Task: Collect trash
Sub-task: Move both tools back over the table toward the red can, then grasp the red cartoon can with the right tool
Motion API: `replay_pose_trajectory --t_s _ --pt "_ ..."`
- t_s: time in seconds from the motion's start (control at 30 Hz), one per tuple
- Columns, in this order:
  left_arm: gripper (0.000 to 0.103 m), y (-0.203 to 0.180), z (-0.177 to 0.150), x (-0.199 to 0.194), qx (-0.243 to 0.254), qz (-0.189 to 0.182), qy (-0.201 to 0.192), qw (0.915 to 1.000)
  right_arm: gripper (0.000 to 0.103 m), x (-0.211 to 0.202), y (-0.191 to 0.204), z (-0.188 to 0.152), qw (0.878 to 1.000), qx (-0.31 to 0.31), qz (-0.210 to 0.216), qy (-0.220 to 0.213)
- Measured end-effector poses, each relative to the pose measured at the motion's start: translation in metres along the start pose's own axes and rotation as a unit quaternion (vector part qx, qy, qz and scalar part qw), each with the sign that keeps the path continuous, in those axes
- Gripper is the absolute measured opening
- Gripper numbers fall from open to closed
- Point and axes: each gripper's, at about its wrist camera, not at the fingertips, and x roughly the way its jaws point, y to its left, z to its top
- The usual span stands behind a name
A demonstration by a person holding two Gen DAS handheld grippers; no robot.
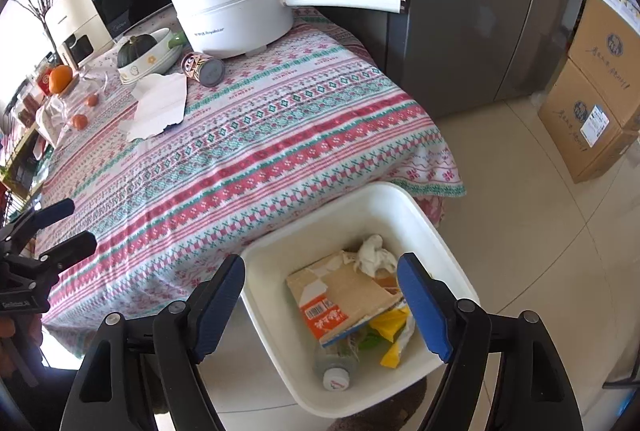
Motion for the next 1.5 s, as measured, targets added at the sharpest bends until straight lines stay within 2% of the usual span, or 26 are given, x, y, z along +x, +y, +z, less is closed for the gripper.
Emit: replay_pose_trajectory --t_s 0.13,0.37,0.5,0.6,0.7,1.0,1.1,1.2,1.27,1.5 --pt "0.102 0.042 0.001 -0.004 -0.041 0.025 0.001 0.9988 0.082 0.007 0.033 0.020 1.000 -0.001 0.025 -0.012" --pt "0.102 0.089 0.011 -0.015 -0.086 0.085 -0.028 0.9922 0.085 0.019 0.101 0.045 0.997 -0.059 0.034 -0.041" --pt "0.102 0.115 0.016 -0.019 -0.121 0.105 -0.026 0.9867 0.087 0.032 0.126 0.055 0.995 -0.083 0.044 -0.038" --pt "0.102 0.129 0.017 -0.023 -0.127 0.127 -0.024 0.9834 0.087 0.047 0.139 0.064 0.993 -0.103 0.037 -0.036" --pt "0.102 0.142 0.015 -0.025 -0.133 0.144 -0.019 0.9804 0.087 0.067 0.149 0.079 0.993 -0.107 0.050 -0.026" --pt "0.102 0.170 0.015 -0.031 -0.188 0.131 -0.021 0.9731 0.087 0.132 0.166 0.139 0.990 -0.112 0.065 -0.050" --pt "0.102 0.171 0.015 -0.031 -0.195 0.122 -0.021 0.9729 0.087 0.153 0.167 0.162 0.987 -0.132 0.072 -0.064" --pt "0.102 0.169 0.015 -0.027 -0.187 0.121 -0.017 0.9747 0.087 0.169 0.165 0.181 0.983 -0.152 0.060 -0.083" --pt "0.102 0.168 0.016 -0.023 -0.177 0.127 -0.015 0.9759 0.087 0.176 0.162 0.191 0.982 -0.155 0.066 -0.091" --pt "0.102 0.154 0.022 0.006 -0.127 0.119 -0.004 0.9848 0.087 0.208 0.163 0.210 0.973 -0.195 0.091 -0.083"
